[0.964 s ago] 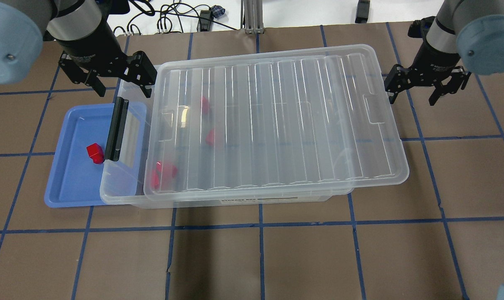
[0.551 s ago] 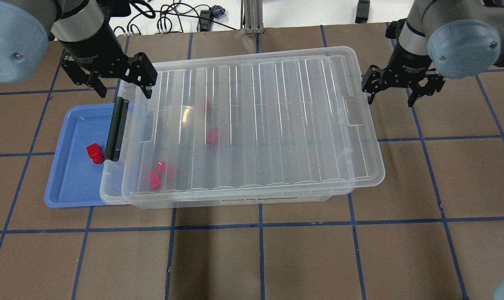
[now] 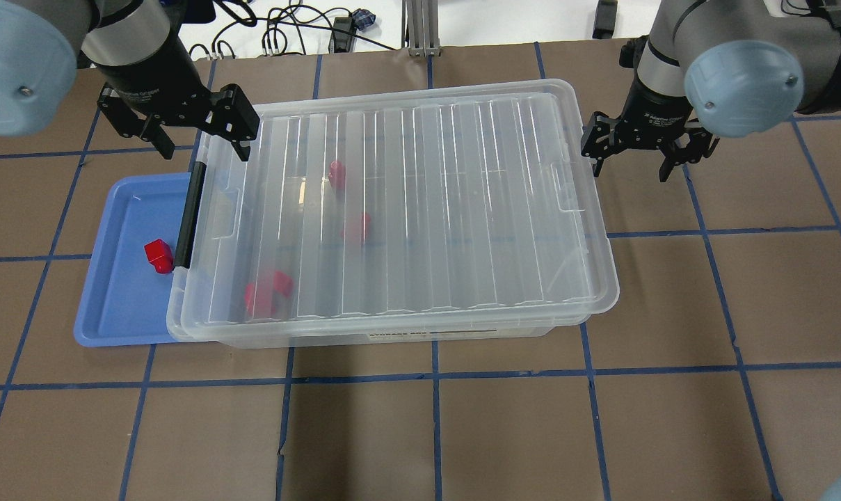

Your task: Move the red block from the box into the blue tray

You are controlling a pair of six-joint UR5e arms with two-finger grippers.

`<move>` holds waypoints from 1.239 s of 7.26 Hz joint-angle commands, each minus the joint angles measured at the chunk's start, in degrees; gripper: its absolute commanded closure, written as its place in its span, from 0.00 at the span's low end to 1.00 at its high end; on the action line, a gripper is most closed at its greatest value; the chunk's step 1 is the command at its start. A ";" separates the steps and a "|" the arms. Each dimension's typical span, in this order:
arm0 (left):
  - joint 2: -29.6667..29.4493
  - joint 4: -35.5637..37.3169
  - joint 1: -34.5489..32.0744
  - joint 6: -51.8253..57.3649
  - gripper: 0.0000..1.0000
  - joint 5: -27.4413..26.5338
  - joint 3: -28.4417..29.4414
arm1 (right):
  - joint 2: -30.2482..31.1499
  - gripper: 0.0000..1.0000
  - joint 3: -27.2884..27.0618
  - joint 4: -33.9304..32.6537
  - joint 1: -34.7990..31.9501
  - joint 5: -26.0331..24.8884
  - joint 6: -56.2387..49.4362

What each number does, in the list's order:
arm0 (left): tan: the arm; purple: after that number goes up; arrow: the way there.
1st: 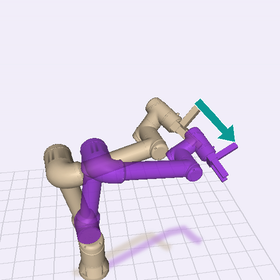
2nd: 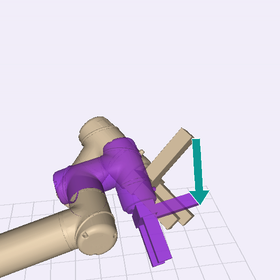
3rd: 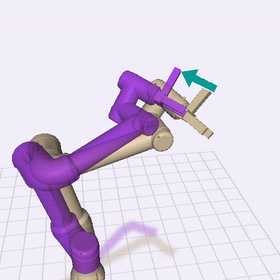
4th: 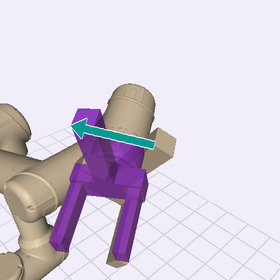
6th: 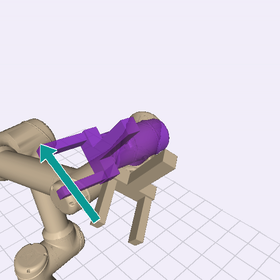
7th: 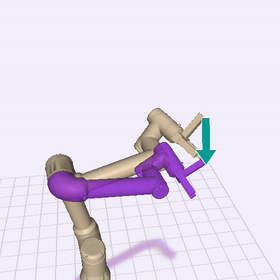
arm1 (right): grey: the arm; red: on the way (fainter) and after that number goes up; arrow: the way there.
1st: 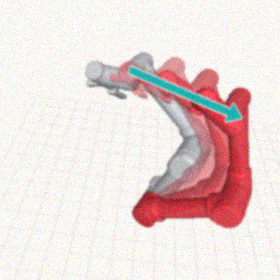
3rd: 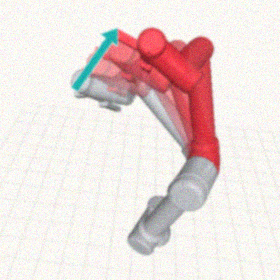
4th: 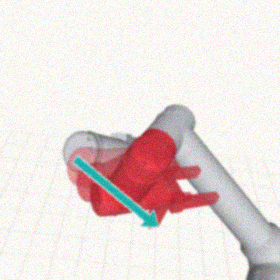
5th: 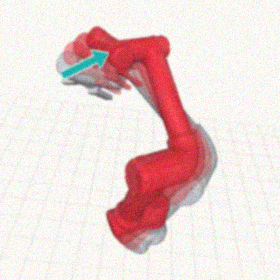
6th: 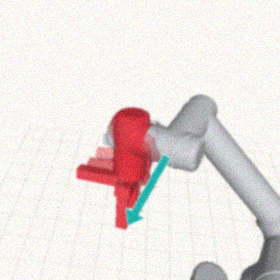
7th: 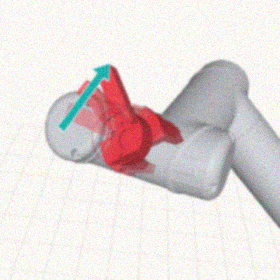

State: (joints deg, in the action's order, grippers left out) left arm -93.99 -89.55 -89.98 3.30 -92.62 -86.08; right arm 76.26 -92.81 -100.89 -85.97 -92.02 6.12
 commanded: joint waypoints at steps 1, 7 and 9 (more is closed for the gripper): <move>0.12 -0.01 -0.11 0.04 0.00 -0.10 -0.40 | 0.03 0.00 0.00 -0.01 -0.08 0.00 0.03; 2.14 -0.19 -0.46 0.13 0.00 -0.36 0.13 | 6.77 0.00 3.69 2.87 0.10 -0.26 -0.84; 2.94 -0.54 -0.55 0.31 0.00 0.07 0.12 | 14.05 0.00 3.78 11.99 0.01 -0.18 -0.58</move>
State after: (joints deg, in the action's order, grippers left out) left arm -91.51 -89.84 -90.47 3.46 -92.80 -85.95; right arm 86.09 -89.10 -93.99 -85.88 -92.30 5.34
